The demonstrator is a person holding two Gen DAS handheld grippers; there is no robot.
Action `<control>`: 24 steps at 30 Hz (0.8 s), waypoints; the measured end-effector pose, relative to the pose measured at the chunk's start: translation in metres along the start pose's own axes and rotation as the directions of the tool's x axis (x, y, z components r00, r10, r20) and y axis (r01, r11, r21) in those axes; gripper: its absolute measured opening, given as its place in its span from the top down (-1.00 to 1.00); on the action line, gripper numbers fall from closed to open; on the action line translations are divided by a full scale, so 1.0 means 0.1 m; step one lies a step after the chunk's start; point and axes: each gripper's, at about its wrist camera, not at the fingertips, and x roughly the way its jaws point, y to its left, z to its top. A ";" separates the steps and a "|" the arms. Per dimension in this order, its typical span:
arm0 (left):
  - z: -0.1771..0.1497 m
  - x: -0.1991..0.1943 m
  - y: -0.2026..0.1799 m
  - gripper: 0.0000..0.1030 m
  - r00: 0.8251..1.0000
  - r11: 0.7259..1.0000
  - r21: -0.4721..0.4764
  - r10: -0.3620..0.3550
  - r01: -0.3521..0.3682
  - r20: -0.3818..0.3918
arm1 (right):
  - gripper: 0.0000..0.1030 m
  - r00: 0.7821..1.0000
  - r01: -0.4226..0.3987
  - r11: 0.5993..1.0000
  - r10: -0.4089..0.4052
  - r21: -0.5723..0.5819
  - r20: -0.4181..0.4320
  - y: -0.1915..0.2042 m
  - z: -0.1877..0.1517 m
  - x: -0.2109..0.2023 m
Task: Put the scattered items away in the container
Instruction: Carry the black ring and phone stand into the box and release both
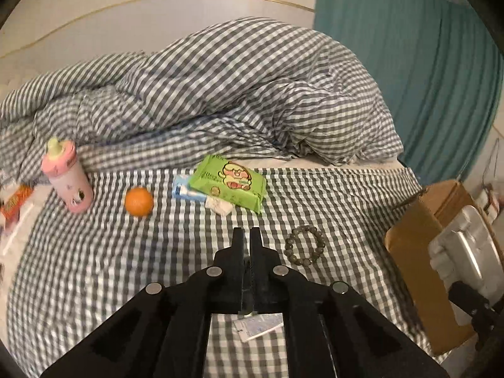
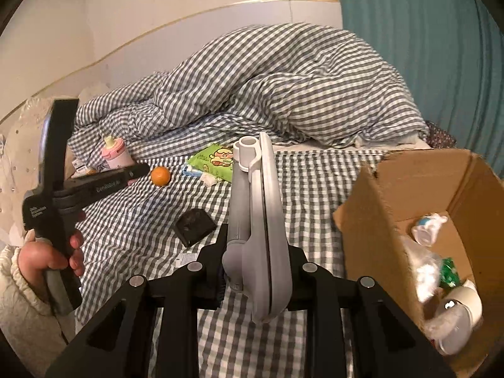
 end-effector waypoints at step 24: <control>-0.64 1.26 0.02 0.34 0.976 0.986 0.168 0.018 0.019 -0.217 | 0.52 0.994 0.008 0.997 0.000 0.071 -0.105 -0.28 -0.16 0.51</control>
